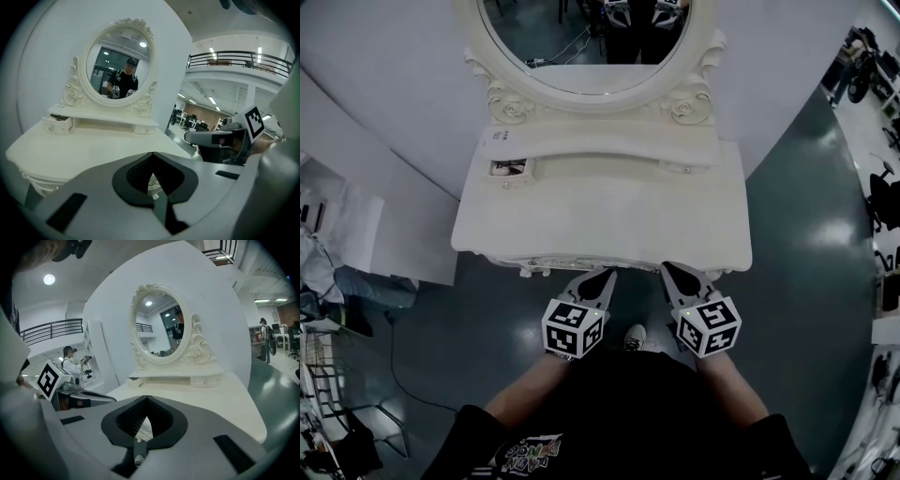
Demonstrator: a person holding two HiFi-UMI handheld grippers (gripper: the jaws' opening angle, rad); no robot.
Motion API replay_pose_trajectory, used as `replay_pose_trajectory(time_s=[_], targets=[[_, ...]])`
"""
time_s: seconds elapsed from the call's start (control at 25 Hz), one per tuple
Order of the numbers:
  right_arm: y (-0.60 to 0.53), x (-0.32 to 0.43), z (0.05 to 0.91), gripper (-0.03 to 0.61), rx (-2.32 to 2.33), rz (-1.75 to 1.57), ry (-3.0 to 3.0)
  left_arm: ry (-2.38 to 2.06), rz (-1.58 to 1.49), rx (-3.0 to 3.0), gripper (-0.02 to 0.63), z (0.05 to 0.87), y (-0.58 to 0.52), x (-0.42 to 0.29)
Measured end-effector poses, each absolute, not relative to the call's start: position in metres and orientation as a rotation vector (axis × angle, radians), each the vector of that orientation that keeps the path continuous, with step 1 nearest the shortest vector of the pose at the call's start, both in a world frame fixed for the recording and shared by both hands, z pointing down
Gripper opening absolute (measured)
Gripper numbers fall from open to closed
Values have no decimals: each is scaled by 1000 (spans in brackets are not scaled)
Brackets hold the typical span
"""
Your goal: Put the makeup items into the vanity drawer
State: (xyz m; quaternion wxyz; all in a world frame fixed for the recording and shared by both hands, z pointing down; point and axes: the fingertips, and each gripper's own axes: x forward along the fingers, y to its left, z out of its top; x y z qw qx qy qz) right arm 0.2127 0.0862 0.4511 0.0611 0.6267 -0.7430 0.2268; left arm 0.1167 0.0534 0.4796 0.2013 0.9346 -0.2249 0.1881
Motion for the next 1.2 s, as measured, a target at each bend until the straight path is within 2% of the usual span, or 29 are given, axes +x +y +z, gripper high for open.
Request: replay_pose_trajectory(time_s=[1.2], targets=[[110, 217, 460, 29, 1875, 707, -2247, -574, 552, 2633, 0, 482, 71, 140]])
